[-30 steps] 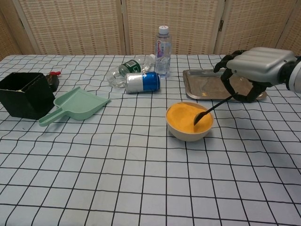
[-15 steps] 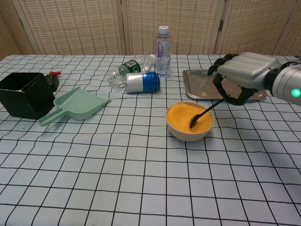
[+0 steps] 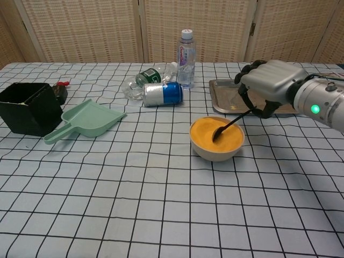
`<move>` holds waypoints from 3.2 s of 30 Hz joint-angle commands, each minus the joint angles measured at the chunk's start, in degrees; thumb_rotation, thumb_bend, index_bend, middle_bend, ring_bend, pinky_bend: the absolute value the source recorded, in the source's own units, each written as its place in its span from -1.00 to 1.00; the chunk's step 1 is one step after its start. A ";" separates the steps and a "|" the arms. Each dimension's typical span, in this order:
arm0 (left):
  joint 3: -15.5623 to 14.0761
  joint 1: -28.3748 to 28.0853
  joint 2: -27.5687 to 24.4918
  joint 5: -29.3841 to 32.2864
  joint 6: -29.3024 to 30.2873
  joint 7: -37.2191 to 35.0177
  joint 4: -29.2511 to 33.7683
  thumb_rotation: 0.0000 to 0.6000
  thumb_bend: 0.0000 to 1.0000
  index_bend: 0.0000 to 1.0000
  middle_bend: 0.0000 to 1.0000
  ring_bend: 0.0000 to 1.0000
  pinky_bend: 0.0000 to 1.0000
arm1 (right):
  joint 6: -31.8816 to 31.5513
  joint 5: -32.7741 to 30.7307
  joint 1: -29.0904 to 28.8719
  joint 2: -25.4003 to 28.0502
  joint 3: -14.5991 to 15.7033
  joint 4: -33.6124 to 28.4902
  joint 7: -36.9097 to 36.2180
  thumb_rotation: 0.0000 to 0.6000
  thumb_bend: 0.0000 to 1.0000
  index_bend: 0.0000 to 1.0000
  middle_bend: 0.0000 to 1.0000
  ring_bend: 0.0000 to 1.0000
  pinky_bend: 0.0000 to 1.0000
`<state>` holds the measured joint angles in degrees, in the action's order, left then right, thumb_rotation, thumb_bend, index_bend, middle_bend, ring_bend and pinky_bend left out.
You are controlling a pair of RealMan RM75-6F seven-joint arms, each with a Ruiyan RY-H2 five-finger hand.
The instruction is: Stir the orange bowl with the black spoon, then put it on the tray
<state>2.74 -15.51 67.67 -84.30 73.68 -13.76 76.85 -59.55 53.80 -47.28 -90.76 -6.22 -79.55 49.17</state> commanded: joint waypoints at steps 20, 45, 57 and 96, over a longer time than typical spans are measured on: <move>-0.09 0.10 0.24 -0.06 0.20 1.03 0.28 1.00 -0.03 -1.00 -1.00 -1.00 -0.58 | -0.65 4.50 3.13 4.99 0.28 -4.44 -7.57 1.00 0.90 1.00 -0.71 -1.00 -1.00; -0.14 0.02 -0.10 -0.22 0.03 0.02 0.25 1.00 -0.03 -1.00 -1.00 -1.00 -0.58 | -1.12 1.54 1.93 -0.08 0.41 -0.94 -0.15 1.00 0.90 1.00 -0.71 -1.00 -1.00; -0.11 0.11 -0.40 -0.33 0.23 -1.07 0.00 1.00 -0.03 -1.00 -1.00 -1.00 -0.58 | -3.08 -0.03 1.39 -3.58 -1.24 1.73 2.39 1.00 0.90 1.00 -0.71 -1.00 -1.00; -0.12 -0.02 -0.20 -0.28 0.01 -0.90 -0.10 1.00 -0.03 -1.00 -1.00 -1.00 -0.58 | 1.16 0.08 0.69 -3.55 -2.78 4.47 0.04 1.00 0.90 1.00 -0.64 -1.00 -1.00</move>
<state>2.63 -15.55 67.47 -84.56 73.67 -14.66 76.74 -59.58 54.99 -46.38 -95.04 -9.30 -74.14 48.28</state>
